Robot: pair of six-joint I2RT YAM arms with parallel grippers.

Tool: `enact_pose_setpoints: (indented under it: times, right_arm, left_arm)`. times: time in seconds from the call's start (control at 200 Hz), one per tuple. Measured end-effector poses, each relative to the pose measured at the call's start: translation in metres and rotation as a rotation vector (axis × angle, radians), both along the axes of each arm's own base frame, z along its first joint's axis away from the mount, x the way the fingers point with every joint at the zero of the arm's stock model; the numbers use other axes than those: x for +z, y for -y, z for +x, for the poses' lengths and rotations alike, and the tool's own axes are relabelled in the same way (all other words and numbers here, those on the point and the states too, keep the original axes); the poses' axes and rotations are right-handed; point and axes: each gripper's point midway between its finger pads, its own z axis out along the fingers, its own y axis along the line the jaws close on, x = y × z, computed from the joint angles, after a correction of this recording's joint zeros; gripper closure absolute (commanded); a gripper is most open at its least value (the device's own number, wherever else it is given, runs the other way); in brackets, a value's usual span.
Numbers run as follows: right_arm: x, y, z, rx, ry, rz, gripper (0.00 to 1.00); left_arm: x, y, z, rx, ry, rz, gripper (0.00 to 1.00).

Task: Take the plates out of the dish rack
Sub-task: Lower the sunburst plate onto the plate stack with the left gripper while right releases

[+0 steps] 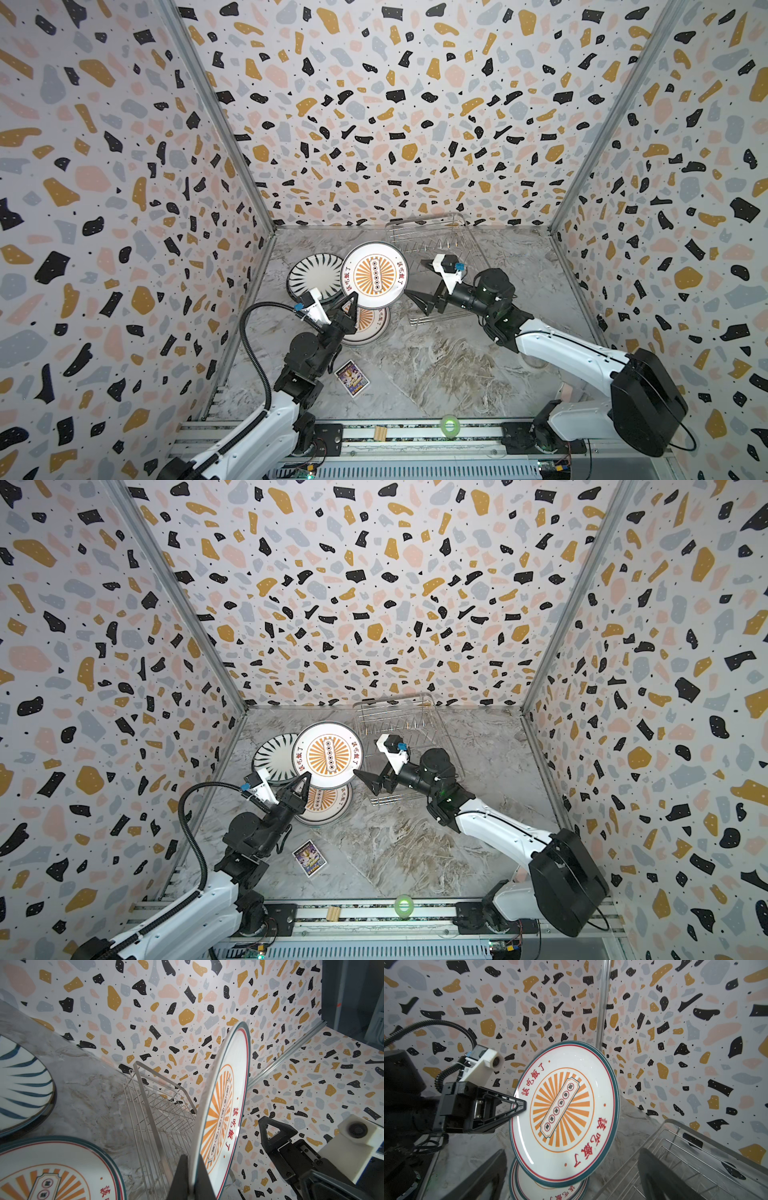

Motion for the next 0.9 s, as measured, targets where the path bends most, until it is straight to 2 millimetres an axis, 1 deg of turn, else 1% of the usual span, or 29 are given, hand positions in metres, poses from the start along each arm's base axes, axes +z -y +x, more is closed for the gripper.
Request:
enact_pose_setpoints:
  times: [0.08,0.15,0.315,0.461,0.601,0.721,0.901]
  right_arm:
    - [-0.012,-0.01,0.007,-0.016,-0.023,-0.036,0.01]
    - [-0.019,-0.021,0.01,-0.018,-0.033,-0.067,0.01]
    - [-0.033,-0.045,0.015,-0.019,-0.046,-0.127,0.01]
    - [-0.044,-0.059,0.019,-0.014,-0.057,-0.169,0.01]
    - [-0.059,-0.069,0.024,-0.023,-0.067,-0.215,0.01]
    - [-0.073,-0.074,0.027,-0.035,-0.079,-0.26,0.01]
    - [-0.083,-0.08,0.026,-0.039,-0.077,-0.301,0.01]
  left_arm:
    - [-0.007,-0.01,0.003,0.035,-0.04,-0.022,1.0]
    - [-0.016,-0.022,0.006,0.074,-0.071,-0.045,1.0]
    - [-0.049,-0.041,0.008,0.136,-0.175,-0.084,1.0]
    - [-0.071,-0.048,0.008,0.163,-0.272,-0.114,1.0]
    - [-0.096,-0.054,0.006,0.196,-0.395,-0.134,1.0]
    - [-0.108,-0.054,0.003,0.205,-0.463,-0.157,1.0]
    - [-0.131,-0.054,0.001,0.224,-0.574,-0.178,1.0]
